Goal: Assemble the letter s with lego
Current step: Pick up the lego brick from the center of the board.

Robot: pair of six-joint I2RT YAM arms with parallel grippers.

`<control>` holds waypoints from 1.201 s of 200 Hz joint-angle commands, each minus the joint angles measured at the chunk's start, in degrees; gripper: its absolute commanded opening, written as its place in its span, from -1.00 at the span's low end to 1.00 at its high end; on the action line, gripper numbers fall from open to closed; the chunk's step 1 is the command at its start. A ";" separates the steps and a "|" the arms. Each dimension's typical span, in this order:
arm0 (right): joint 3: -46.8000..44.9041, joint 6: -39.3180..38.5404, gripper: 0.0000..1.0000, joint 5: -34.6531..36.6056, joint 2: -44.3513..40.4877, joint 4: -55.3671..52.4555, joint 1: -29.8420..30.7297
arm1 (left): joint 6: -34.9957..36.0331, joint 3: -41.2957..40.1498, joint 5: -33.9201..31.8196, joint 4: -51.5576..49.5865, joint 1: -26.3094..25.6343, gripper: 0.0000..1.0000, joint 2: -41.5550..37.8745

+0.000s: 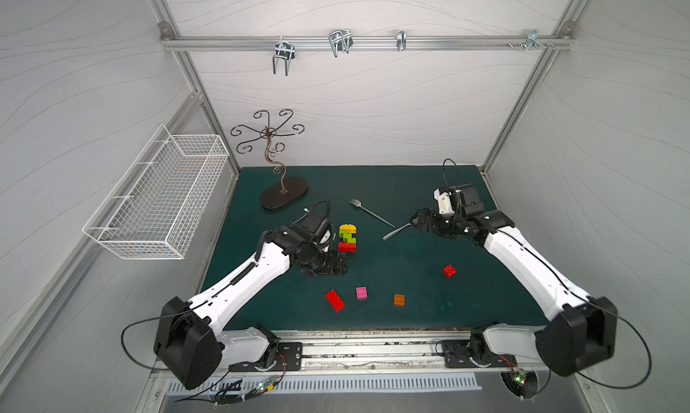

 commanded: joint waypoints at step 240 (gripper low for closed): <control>-2.33 -5.27 0.98 1.88 -7.39 -4.78 -1.11 | 20.84 8.60 -13.41 -9.14 -14.98 0.75 33.49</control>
